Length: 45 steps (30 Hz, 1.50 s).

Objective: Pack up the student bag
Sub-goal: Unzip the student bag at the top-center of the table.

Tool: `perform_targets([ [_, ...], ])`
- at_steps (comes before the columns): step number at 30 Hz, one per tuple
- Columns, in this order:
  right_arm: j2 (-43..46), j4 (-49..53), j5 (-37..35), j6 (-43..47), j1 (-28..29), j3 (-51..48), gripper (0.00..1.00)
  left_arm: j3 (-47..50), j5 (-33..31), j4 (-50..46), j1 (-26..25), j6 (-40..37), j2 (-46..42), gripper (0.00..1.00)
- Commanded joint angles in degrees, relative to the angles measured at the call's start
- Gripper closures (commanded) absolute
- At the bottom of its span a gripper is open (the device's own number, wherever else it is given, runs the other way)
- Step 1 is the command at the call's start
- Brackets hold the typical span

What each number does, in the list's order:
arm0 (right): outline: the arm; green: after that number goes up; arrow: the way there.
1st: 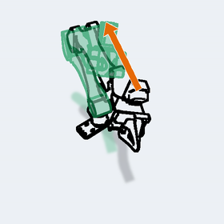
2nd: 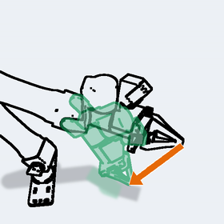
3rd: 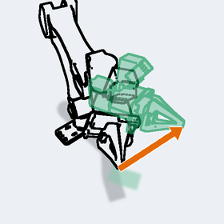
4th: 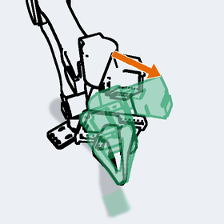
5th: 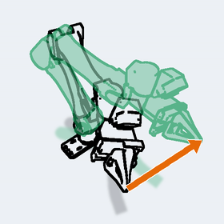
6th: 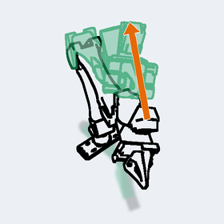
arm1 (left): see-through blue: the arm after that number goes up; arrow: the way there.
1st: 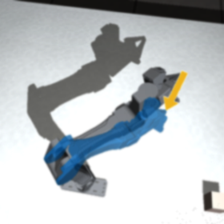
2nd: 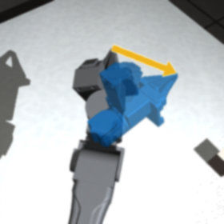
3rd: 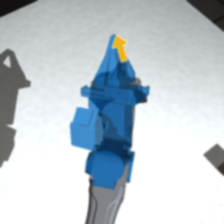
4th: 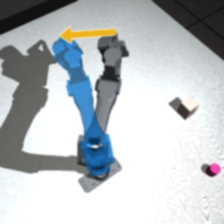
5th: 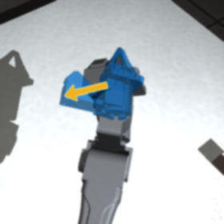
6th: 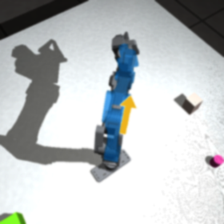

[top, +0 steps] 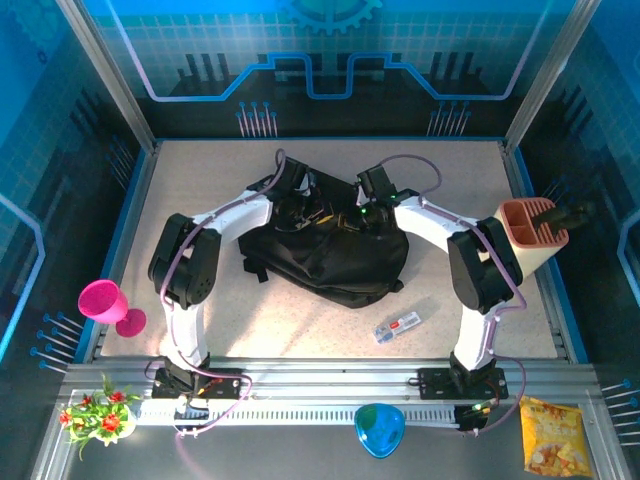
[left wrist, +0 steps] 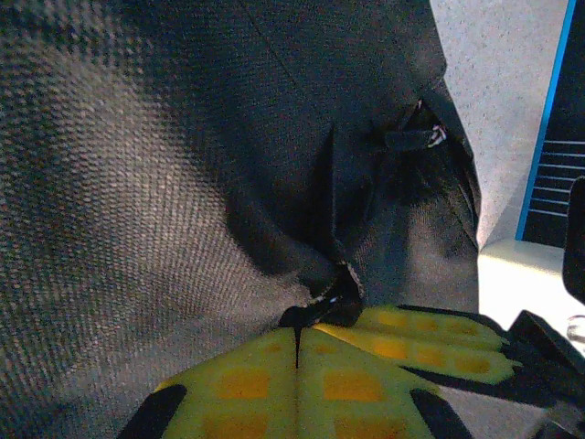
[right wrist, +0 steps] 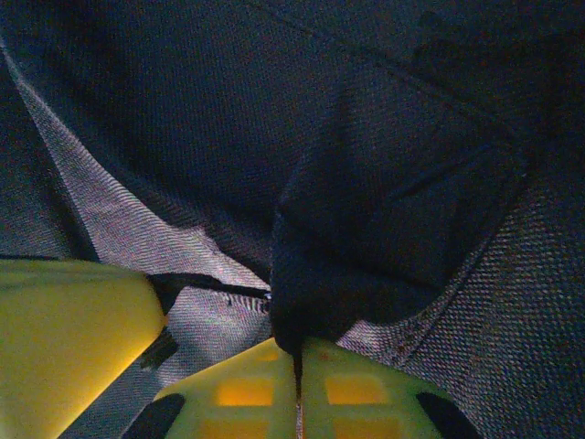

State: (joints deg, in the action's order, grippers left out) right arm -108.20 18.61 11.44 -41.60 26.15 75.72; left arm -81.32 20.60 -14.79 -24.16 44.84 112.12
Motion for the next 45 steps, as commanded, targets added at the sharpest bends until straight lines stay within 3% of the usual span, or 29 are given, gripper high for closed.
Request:
perform_targets([
  [1, 2.1, 1.6, 1.5, -0.1, -0.9, -1.5, 0.89, 1.4, -2.5, 1.5, 0.4, -2.0, -3.2, 1.00],
  [10, 4.5, 2.3, 0.3, 2.2, -2.0, -1.4, 0.89, 4.1, -5.0, -1.2, 1.2, -4.1, -6.6, 1.00],
  [15, 4.7, 1.7, 1.2, 2.2, -2.2, -2.2, 0.86, 5.6, -3.4, -0.9, 1.7, -4.5, -7.9, 1.00],
  [18, 5.5, 0.0, 2.0, 2.0, -2.6, -2.1, 0.77, 6.0, -1.3, -1.0, 1.7, -4.4, -7.8, 1.00],
  [21, 6.3, -1.2, 1.4, 1.8, -3.6, -1.9, 0.59, 6.4, -0.5, -2.2, 1.6, -5.2, -7.9, 1.00],
  [24, 4.4, 1.3, -1.8, 2.7, -4.2, 0.3, 0.49, 6.3, -0.8, -5.1, 1.4, -6.2, -8.7, 1.00],
  [38, -8.6, 10.3, -5.7, 0.5, -5.2, 12.5, 0.48, 8.3, -3.8, -22.1, -0.4, -11.0, -11.6, 1.00],
  [45, -10.9, 12.2, -8.7, 0.0, -5.3, 14.6, 0.49, 9.5, -7.1, -29.6, -0.5, -12.3, -14.6, 1.00],
])
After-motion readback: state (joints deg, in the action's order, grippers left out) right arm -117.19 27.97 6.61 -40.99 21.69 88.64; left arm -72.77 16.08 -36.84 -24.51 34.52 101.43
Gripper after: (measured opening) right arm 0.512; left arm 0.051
